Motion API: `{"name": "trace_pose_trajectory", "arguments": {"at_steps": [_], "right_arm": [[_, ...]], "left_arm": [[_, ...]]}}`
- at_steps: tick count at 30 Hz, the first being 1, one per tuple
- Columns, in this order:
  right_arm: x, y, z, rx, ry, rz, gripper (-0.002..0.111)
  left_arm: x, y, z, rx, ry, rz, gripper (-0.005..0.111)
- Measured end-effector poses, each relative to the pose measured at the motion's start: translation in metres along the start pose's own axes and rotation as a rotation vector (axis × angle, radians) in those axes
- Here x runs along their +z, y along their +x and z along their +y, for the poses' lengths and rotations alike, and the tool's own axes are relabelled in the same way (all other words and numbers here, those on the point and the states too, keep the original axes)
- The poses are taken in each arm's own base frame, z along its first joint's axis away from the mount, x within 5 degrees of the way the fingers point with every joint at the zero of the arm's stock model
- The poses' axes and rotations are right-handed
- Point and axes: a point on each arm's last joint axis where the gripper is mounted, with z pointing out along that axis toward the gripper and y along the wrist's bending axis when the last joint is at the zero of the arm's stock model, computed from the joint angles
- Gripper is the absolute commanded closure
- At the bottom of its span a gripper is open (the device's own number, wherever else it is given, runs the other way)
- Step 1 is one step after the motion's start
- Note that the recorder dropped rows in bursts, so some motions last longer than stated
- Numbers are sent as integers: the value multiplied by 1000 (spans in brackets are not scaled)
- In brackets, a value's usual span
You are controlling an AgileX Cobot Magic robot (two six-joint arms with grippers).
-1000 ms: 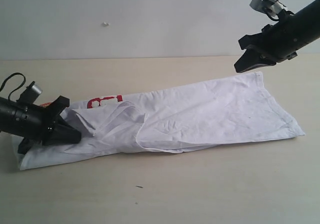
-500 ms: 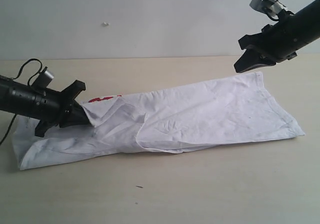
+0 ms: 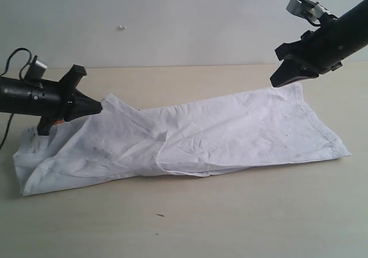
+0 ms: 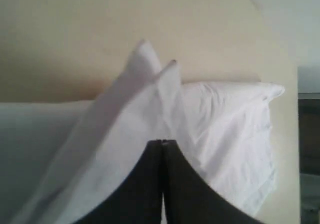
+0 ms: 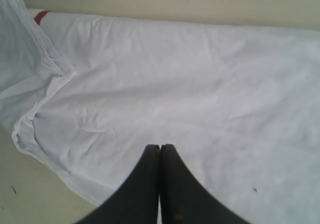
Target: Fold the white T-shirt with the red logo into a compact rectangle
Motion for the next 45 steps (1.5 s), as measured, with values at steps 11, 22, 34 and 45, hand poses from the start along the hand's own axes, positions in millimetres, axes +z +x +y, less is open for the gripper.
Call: {"name": "trace_pose_trajectory", "arguments": {"at_steps": [11, 22, 34, 45], "right_arm": [[0, 2, -2, 0, 18, 19, 108], [0, 3, 0, 4, 5, 28, 108], [0, 1, 3, 25, -29, 16, 108], [0, 1, 3, 26, -30, 15, 108]], "left_arm": [[-100, -18, 44, 269, -369, 116, 35], [-115, -11, 61, 232, -442, 232, 31], [-86, -4, 86, 84, -332, 308, 31], [-33, 25, 55, 136, -139, 492, 37]]}}
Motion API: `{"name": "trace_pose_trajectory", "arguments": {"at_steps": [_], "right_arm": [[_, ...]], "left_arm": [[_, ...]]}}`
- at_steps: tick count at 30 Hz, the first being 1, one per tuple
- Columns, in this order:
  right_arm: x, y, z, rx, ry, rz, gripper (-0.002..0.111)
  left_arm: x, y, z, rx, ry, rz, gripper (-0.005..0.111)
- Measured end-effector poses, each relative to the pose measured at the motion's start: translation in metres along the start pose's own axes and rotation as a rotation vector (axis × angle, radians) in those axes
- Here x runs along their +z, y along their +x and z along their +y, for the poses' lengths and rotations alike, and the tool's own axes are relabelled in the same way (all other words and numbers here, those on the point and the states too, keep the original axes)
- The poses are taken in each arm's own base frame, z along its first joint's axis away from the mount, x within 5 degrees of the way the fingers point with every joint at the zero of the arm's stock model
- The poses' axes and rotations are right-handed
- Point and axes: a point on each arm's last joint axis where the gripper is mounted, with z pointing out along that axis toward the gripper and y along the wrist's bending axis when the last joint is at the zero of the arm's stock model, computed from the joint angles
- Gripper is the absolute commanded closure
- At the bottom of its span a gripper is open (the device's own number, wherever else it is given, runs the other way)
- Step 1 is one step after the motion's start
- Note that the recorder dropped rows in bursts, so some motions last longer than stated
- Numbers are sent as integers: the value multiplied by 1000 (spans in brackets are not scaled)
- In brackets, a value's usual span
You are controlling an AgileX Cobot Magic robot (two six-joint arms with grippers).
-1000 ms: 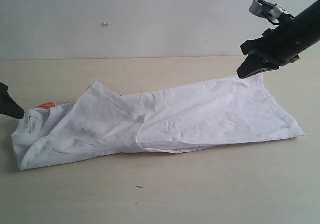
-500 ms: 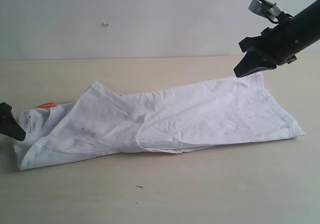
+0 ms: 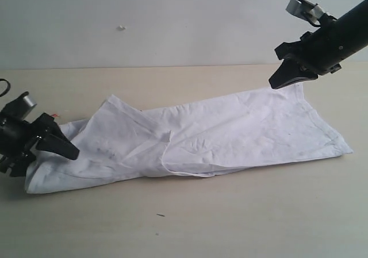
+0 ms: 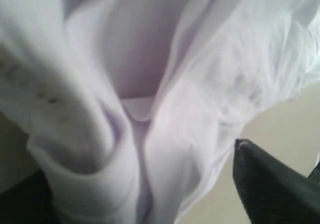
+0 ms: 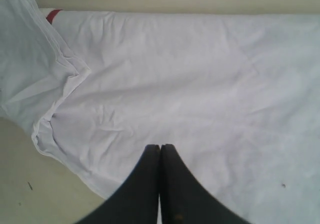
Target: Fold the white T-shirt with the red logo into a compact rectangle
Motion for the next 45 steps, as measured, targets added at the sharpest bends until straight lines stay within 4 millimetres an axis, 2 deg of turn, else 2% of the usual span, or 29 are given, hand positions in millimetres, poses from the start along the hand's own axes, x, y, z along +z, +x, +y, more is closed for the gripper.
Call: {"name": "trace_pose_trajectory", "arguments": {"at_steps": [1, 4, 5, 10, 13, 16, 20, 23, 25, 27, 29, 32, 37, 40, 44, 45], "right_arm": [[0, 0, 0, 0, 0, 0, 108], [0, 0, 0, 0, 0, 0, 108], [0, 0, 0, 0, 0, 0, 108], [0, 0, 0, 0, -1, 2, 108], [0, 0, 0, 0, -3, 3, 108], [0, 0, 0, 0, -4, 5, 108], [0, 1, 0, -1, -4, 7, 108], [0, 1, 0, -1, -4, 7, 108], [0, 1, 0, -1, -4, 7, 108], [0, 1, 0, -1, -4, 7, 108], [0, 1, 0, -1, -4, 7, 108], [0, 1, 0, 0, -5, 6, 108], [0, 0, 1, 14, -14, -2, 108], [0, 0, 2, 20, -17, -1, 108], [-2, 0, 3, 25, -18, -4, 108], [-2, -1, 3, 28, -18, -6, 108]], "left_arm": [[4, 0, -3, 11, 1, 13, 45], [15, 1, -9, 25, -46, 42, 97], [18, 1, -9, 15, -72, 48, 104], [20, 2, -4, -29, -137, 71, 107], [9, 3, 3, -45, -178, 86, 107], [-16, 2, 19, -66, -246, 54, 107], [-68, 1, 47, -121, -322, -77, 107], [-103, -4, 42, -133, -281, -194, 107], [-116, -7, 22, -101, -174, -243, 107], [-120, -9, -1, -50, -69, -264, 107], [-117, -13, -31, 13, 23, -281, 107], [-101, -16, -77, 106, 102, -268, 107], [-56, -17, -150, 199, 246, -245, 107], [-21, -15, -187, 238, 240, -274, 107], [26, -11, -218, 251, 204, -316, 107], [43, -8, -224, 256, 192, -312, 107]]}}
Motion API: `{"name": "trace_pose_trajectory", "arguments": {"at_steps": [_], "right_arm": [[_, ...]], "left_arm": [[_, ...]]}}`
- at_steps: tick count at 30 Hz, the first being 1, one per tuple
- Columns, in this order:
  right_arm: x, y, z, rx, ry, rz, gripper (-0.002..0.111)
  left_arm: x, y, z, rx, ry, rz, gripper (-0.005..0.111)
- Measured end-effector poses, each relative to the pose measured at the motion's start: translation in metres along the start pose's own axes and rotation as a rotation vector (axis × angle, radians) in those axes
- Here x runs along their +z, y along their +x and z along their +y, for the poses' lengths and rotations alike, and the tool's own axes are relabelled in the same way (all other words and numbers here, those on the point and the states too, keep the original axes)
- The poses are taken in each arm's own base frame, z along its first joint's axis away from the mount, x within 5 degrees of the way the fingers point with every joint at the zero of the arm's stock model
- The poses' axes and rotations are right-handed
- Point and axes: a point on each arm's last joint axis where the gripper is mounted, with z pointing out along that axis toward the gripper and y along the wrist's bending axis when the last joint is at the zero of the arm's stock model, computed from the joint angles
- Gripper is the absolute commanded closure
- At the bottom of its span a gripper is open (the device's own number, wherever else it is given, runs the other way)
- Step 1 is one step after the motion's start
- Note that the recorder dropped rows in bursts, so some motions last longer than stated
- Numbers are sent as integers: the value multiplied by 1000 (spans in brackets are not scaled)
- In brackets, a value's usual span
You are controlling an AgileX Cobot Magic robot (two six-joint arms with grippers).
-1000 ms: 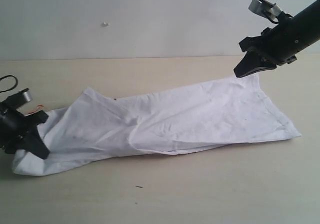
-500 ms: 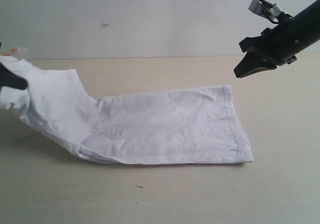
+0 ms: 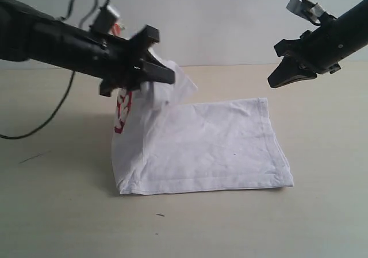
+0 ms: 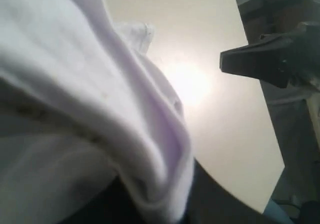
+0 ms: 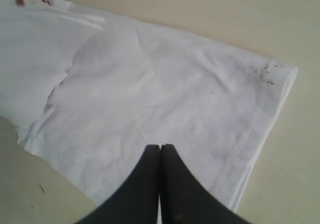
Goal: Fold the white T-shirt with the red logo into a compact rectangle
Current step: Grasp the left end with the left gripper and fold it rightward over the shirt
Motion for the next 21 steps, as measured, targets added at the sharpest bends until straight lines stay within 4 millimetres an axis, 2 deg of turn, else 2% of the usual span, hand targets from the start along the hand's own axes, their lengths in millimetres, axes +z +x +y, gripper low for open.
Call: {"name": "trace_pose_trajectory", "arguments": {"at_steps": [8, 10, 12, 13, 14, 16, 19, 21], "right_arm": [[-4, -1, 3, 8, -4, -14, 108], [-4, -1, 3, 8, -4, -14, 108], [-4, -1, 3, 8, -4, -14, 108], [-4, -1, 3, 8, -4, -14, 108], [-4, -1, 3, 8, -4, -14, 108], [-4, -1, 3, 9, -5, -15, 108], [-4, -1, 3, 9, -5, -15, 108], [-4, -1, 3, 8, -3, -14, 108]], "left_arm": [[93, 45, -4, 17, -24, 93, 106], [115, 50, -16, 60, 8, 114, 91], [126, 51, -25, 81, 33, 117, 71], [131, 51, -29, 89, 45, 121, 58], [136, 53, -32, 94, 55, 130, 28], [146, 56, -37, 105, 91, 155, 2], [154, 60, -35, 116, 135, 211, 4], [149, 55, -35, 132, 169, 231, 4]]}}
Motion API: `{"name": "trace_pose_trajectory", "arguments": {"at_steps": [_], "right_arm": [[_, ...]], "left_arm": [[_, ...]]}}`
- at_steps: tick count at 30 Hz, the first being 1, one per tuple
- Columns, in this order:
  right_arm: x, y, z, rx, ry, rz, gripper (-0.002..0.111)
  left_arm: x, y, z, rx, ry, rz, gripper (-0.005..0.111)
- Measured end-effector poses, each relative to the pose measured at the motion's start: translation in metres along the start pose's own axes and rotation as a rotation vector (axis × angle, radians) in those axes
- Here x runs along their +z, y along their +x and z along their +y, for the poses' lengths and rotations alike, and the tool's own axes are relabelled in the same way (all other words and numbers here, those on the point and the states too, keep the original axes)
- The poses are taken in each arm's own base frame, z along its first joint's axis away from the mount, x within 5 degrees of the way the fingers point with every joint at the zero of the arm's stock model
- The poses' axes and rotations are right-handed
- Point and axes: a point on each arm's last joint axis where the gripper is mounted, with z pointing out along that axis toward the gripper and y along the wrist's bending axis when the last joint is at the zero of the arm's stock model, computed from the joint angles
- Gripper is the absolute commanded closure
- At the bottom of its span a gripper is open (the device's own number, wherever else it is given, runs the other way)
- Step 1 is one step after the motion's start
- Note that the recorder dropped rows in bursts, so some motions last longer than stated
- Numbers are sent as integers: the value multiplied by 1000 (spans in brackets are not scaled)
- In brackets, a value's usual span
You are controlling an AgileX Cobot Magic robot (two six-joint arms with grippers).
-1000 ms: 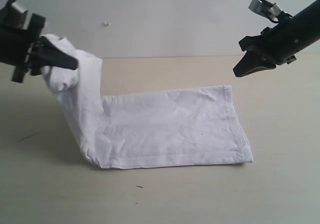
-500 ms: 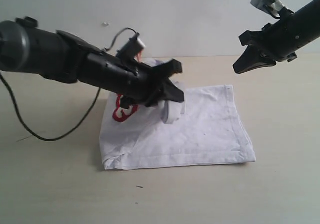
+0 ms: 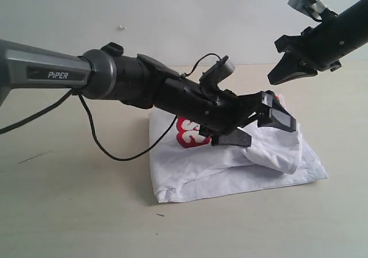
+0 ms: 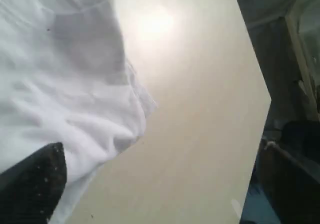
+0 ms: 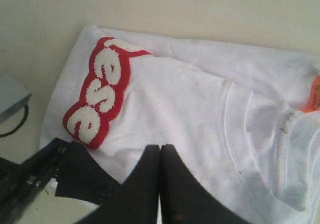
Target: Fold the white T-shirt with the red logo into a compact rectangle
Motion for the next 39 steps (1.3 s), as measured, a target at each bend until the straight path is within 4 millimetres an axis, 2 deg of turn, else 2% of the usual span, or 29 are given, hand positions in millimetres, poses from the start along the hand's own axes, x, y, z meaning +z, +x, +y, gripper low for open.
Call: {"name": "trace_pose_trajectory", "arguments": {"at_steps": [3, 5, 6, 8, 9, 11, 12, 13, 17, 24, 26, 31, 35, 39], "right_arm": [[0, 2, -2, 1, 26, 22, 108], [0, 3, -4, 0, 41, 31, 108], [0, 3, -4, 2, 42, 29, 108], [0, 3, -3, 1, 44, 32, 108], [2, 3, -2, -5, 43, 36, 108], [7, 3, 3, -21, 38, 53, 108], [11, 3, 6, -28, 35, 63, 108], [17, 4, 9, -42, 32, 84, 108], [38, 8, 20, -86, 35, 156, 108], [69, 20, 42, -148, 8, 307, 108], [79, 26, 46, -165, -1, 368, 108], [105, 43, 37, -176, 119, 533, 108], [109, 48, 21, -158, 249, 585, 108], [110, 50, 14, -151, 316, 609, 108]], "left_arm": [[-23, -8, 10, 45, 28, 66, 5], [-42, -11, 22, 68, -26, 126, 13], [-47, -11, 27, 71, -56, 147, 20], [-53, -8, 38, 83, -145, 205, 41], [-55, -5, 42, 98, -187, 237, 59], [-53, 0, 50, 104, -247, 286, 85], [-51, 2, 53, 102, -258, 296, 104], [-48, 4, 55, 99, -264, 307, 106], [-39, 12, 58, 88, -264, 335, 97], [-24, 25, 61, 78, -273, 399, 57], [-25, 25, 61, 71, -275, 411, 52], [-26, 26, 60, 64, -266, 432, 52], [-33, 25, 64, 54, -264, 453, 52], [-43, 25, 70, 61, -312, 498, 52]]}}
